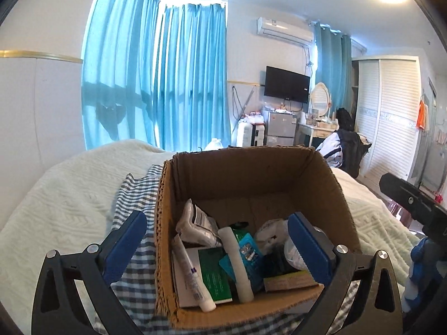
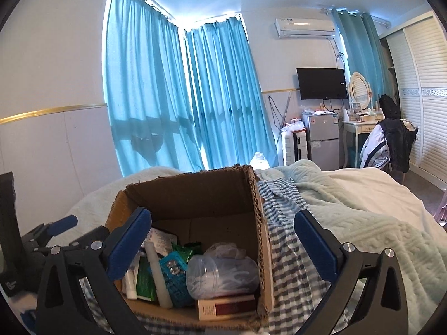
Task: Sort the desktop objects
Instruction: 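Move both grippers down to the white packet and white plug device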
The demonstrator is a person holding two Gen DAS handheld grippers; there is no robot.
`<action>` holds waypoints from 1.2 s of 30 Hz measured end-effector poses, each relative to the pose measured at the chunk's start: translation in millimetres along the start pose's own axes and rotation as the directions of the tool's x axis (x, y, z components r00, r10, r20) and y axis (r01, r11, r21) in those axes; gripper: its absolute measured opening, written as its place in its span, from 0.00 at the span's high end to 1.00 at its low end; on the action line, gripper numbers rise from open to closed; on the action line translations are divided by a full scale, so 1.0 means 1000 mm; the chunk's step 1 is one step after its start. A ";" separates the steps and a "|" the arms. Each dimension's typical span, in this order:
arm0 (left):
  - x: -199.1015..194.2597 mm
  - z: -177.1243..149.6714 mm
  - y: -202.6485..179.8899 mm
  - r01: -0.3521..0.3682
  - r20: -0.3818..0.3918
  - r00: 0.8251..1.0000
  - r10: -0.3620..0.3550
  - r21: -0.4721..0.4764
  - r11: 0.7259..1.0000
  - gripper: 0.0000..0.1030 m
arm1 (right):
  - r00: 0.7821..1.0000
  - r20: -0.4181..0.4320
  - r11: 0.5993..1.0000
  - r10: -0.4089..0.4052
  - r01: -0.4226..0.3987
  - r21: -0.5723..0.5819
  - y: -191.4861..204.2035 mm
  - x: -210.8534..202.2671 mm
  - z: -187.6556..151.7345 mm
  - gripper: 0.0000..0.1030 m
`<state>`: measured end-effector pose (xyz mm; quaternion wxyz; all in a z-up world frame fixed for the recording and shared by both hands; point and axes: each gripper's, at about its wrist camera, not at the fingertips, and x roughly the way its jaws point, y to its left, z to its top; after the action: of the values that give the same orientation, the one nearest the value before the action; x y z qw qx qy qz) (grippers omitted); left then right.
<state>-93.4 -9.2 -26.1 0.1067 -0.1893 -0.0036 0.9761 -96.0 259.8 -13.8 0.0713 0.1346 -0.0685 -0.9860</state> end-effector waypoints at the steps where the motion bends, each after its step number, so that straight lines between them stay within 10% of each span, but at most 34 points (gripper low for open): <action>1: -0.003 -0.001 0.000 -0.001 0.001 1.000 0.001 -0.002 1.000 0.00 | 1.000 -0.002 1.000 -0.002 0.002 0.002 -0.001 -0.004 -0.001 0.00; 17: -0.009 -0.075 0.010 -0.046 -0.189 0.981 0.040 -0.032 0.998 0.00 | 0.993 -0.114 1.000 -0.006 0.004 -0.020 -0.013 -0.035 -0.042 0.00; 36: 0.037 -0.150 -0.012 -0.001 -0.554 0.831 0.037 0.064 0.998 0.00 | 0.899 -0.423 0.957 -0.116 -0.012 -0.289 0.001 -0.002 -0.123 0.03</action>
<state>-68.8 5.7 -178.7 0.0992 -0.4610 0.0591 0.8799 -60.2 244.4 -130.5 0.0768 0.3415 0.0952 -0.9319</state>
